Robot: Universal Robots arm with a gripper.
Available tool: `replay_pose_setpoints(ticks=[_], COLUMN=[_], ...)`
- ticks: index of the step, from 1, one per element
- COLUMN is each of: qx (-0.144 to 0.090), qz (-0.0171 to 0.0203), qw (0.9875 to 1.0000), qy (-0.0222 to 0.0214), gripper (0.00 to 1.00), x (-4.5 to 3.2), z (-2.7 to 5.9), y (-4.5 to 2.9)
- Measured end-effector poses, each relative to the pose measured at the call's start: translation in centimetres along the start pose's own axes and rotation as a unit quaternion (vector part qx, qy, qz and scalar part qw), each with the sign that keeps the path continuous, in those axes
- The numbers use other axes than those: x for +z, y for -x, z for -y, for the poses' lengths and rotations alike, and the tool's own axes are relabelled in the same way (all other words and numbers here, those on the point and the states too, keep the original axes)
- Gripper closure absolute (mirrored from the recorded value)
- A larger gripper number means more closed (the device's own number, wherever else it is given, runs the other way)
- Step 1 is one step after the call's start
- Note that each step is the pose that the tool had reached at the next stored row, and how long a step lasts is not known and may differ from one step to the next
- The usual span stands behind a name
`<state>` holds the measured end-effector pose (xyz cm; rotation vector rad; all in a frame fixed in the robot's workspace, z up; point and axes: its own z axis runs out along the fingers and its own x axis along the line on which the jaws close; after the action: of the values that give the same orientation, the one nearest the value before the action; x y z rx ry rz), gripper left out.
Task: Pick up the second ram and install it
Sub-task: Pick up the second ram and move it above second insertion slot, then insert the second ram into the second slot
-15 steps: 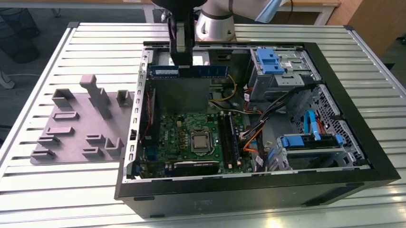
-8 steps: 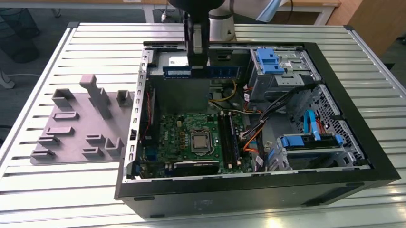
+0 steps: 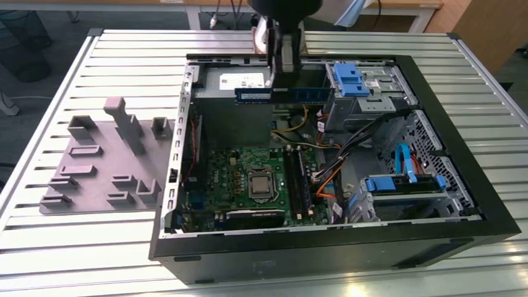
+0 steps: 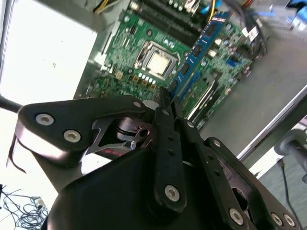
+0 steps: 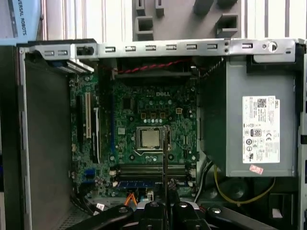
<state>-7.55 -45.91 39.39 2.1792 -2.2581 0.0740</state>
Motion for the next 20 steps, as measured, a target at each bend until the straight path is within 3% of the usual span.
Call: replay_pose_setpoints(ticks=[5, 7, 18, 20], qx=[0.0, 0.0, 0.0, 0.011], qz=[0.0, 0.0002, 0.0001, -0.0002], qw=[1.0, 1.0, 1.0, 0.9999], qy=[-0.001, -0.002, -0.0026, -0.0023], gripper=[0.86, 0.86, 0.86, 0.86], x=[0.34, 0.47, 0.47, 0.5], z=[1.96, 2.38, 2.4, 2.39], y=[0.08, 0.1, 0.1, 0.1])
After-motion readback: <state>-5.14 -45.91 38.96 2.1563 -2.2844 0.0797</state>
